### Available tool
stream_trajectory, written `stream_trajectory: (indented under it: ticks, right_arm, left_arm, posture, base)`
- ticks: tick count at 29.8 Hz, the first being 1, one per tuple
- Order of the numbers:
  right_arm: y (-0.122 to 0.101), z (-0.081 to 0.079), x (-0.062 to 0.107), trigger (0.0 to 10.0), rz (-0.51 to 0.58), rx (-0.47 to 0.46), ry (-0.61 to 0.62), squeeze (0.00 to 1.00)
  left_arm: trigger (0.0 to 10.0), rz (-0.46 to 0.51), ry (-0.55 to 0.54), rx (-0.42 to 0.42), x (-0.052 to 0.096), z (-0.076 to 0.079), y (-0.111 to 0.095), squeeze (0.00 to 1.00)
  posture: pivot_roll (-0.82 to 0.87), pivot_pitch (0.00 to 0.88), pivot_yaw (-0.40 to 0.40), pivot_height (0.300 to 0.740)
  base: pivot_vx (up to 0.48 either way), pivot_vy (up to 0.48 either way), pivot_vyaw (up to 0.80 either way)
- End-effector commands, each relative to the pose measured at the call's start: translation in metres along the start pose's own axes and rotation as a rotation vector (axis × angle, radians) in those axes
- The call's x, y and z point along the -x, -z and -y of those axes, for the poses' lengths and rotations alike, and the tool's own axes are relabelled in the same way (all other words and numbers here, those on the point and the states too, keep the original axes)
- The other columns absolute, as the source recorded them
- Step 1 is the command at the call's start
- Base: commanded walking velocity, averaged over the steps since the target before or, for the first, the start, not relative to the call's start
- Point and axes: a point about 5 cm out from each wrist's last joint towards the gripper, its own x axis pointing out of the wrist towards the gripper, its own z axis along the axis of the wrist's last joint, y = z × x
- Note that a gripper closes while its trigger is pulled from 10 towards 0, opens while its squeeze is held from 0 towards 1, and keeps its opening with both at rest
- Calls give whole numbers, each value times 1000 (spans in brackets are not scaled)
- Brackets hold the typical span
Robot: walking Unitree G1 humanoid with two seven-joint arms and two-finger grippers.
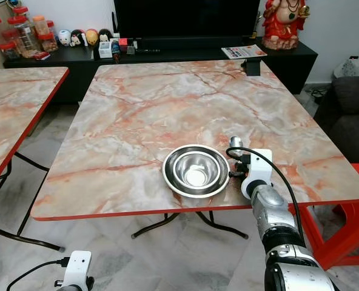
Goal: Setting the table
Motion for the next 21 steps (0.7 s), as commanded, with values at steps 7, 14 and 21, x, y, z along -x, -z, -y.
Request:
stream_trajectory:
  ticks: [7,14,21]
  right_arm:
    - [-3,0,-1,10000,5,-1,1,0]
    - [-1,1,-1,10000,2,1,10,0]
    - [1,2,-1,10000,-4,4,14,0]
  left_arm:
    - [10000,-16,3,-10,0,-3,2,0]
    - [10000,-16,5,-9,0,-3,2,0]
    - [10000,-17,6,-10,0,-3,2,0]
  posture:
    - [-100,0,26,740]
    - [-100,0,27,740]
    - [-102,0,28,740]
  base:
    - [0,0,0]
    - [0,0,0]
    - [0,0,0]
